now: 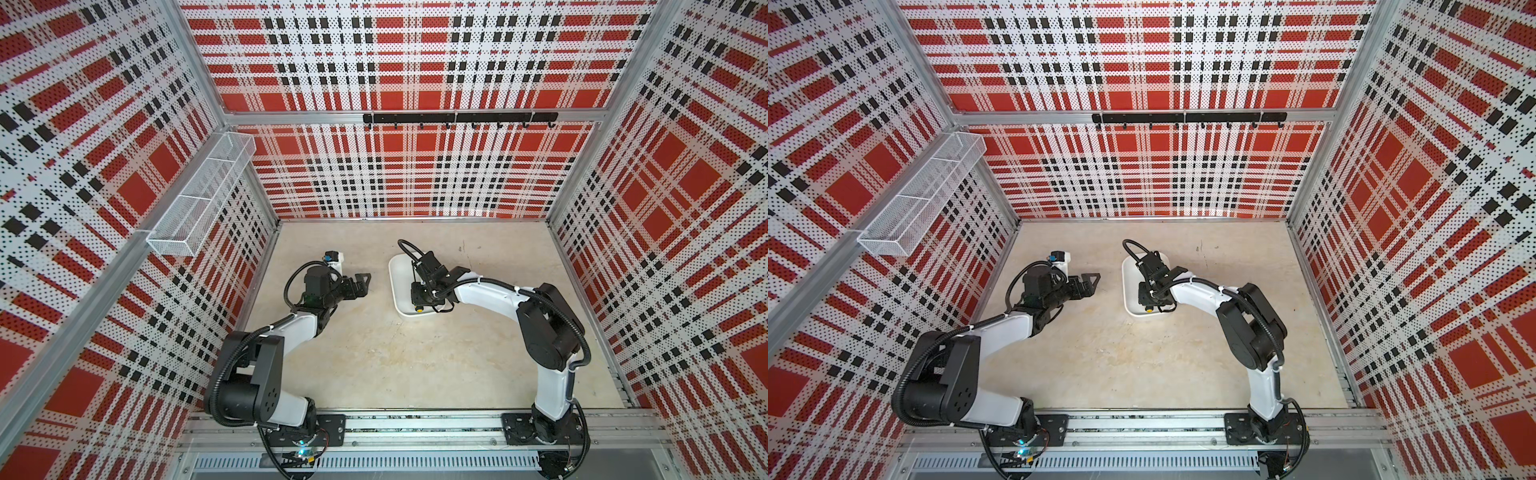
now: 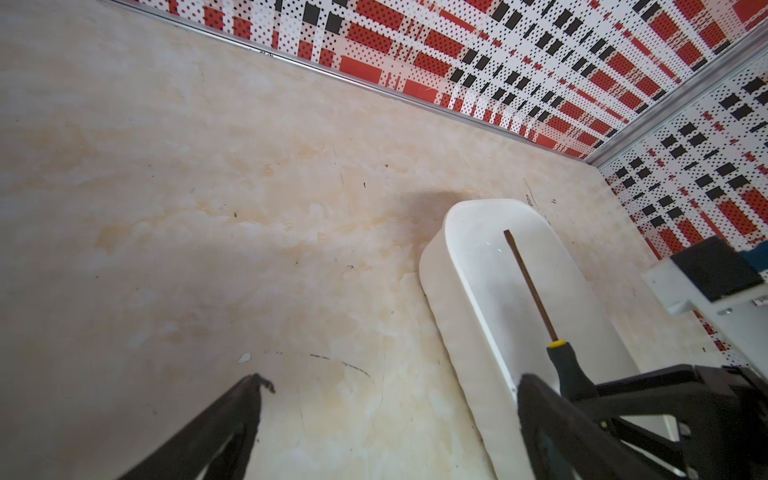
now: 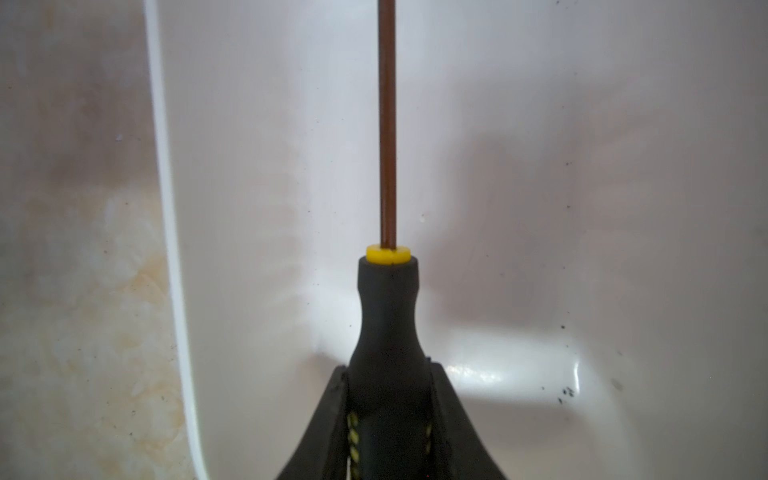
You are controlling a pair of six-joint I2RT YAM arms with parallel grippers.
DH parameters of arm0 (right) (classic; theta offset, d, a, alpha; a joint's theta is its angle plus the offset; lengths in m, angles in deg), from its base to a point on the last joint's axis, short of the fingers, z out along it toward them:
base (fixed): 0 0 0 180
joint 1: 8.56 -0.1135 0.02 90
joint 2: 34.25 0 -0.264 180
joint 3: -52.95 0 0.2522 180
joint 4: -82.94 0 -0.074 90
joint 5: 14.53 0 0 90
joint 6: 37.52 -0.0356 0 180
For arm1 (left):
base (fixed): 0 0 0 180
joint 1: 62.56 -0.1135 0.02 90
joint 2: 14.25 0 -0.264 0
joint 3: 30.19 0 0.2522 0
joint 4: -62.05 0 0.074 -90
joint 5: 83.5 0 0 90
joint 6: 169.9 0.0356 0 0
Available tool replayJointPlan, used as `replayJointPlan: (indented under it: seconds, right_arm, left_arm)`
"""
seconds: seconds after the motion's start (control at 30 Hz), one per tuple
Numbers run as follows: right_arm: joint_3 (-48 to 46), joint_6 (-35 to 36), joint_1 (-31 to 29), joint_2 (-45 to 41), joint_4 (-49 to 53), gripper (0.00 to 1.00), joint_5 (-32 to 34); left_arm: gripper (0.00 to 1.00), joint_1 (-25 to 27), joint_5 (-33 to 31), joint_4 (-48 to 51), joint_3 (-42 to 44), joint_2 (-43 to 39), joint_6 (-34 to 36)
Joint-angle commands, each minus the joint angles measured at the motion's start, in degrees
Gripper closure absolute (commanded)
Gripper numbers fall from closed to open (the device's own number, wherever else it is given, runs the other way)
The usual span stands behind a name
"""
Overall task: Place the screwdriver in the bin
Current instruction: 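Lower the screwdriver into the bin and open the right gripper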
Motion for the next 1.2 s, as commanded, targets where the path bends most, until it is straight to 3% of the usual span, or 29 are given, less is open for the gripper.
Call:
replayJointPlan:
  seconds: [0.0, 0.8, 1.17]
  right_arm:
    - [1.9, -0.3, -0.3, 1.7, 1.0, 0.96, 1.7]
    - [2.6, 0.6, -0.6, 5.1, 1.3, 0.54, 3.7]
    - [2.4, 3.1, -0.8, -2.5, 4.1, 0.47, 6.1]
  left_arm:
    - [0.02, 0.4, -0.4, 0.3, -0.6, 0.4, 1.4]
    - [0.02, 0.4, -0.9, 1.9, -0.8, 0.1, 2.8]
    - [0.02, 0.4, -4.1, 4.4, -1.4, -2.7, 4.2]
